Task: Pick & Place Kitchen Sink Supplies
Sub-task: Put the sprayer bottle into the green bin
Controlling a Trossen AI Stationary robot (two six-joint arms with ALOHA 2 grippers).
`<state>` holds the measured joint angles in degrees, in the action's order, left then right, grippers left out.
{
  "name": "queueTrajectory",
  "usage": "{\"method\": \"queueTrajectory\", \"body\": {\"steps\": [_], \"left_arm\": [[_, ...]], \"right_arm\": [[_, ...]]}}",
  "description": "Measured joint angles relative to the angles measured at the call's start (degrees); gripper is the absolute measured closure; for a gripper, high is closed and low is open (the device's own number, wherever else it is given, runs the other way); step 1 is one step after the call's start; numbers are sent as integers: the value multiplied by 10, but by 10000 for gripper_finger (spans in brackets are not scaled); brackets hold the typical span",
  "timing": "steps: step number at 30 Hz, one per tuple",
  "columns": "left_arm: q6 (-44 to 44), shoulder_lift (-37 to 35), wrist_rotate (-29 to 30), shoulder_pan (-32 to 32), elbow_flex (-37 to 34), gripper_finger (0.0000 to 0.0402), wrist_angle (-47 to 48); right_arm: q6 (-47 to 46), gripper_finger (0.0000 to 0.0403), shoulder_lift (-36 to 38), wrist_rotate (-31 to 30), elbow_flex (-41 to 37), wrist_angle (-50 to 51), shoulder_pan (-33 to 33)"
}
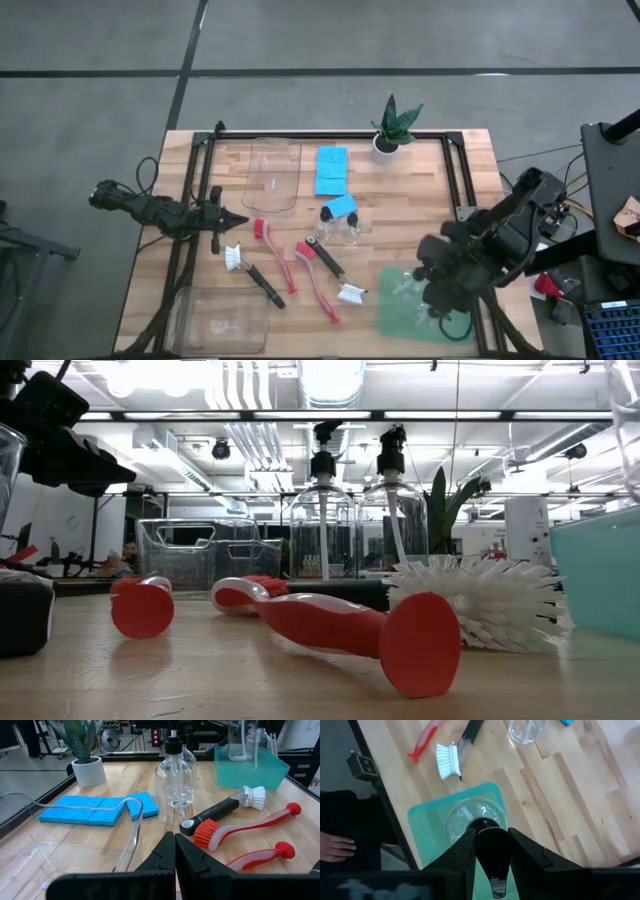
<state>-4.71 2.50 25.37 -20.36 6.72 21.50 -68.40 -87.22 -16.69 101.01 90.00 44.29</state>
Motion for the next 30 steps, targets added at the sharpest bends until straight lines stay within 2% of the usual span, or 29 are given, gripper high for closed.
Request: {"method": "queueTrajectory", "body": {"steps": [10, 30], "left_arm": [[0, 0, 0, 0, 0, 401, 0], [0, 0, 0, 0, 0, 401, 0]], "right_arm": [[-51, 312, 1, -19, -34, 0, 46], [-187, 312, 9, 7, -136, 0, 111]]}}
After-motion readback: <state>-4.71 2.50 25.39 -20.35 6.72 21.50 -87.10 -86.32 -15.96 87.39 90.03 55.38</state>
